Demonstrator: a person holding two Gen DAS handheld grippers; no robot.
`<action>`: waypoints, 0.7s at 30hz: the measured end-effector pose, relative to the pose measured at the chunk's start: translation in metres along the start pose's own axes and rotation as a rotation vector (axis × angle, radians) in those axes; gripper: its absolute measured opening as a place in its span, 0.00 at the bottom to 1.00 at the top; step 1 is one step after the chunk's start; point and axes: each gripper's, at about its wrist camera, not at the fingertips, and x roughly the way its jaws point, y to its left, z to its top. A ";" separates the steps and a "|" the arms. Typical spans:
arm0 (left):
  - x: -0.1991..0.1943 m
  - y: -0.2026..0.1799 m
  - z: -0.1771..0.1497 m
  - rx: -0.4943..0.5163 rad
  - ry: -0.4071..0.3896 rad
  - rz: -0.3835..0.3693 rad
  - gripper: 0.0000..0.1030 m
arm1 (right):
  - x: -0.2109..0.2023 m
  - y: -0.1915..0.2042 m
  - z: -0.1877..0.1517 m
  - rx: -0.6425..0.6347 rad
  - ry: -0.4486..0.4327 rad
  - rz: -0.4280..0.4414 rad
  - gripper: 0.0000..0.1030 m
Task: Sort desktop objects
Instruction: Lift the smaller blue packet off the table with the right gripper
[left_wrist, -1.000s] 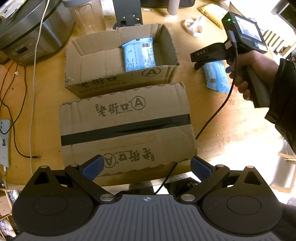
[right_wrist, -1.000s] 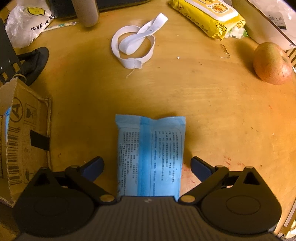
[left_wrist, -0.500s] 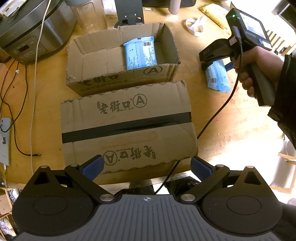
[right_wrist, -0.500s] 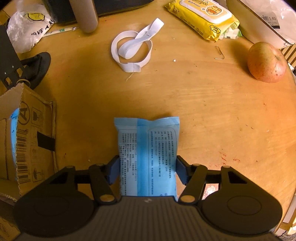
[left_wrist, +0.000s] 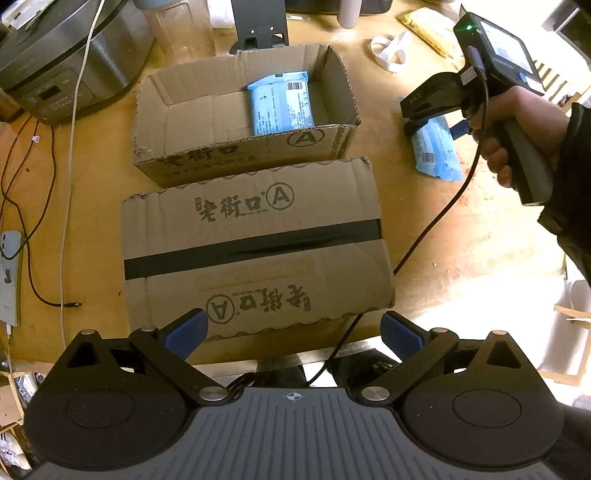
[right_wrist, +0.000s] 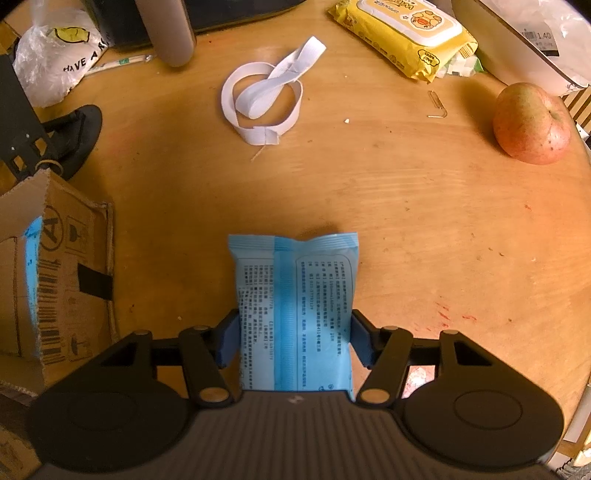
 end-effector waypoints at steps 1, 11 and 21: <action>0.000 0.000 0.000 -0.001 0.000 0.000 0.99 | -0.002 0.000 0.000 -0.004 -0.003 0.005 0.57; -0.001 0.001 0.000 0.001 -0.003 -0.006 0.99 | -0.045 0.006 -0.002 -0.037 -0.019 0.033 0.57; 0.000 0.005 0.001 -0.010 -0.004 -0.010 0.99 | -0.080 0.015 0.004 -0.059 -0.020 0.023 0.57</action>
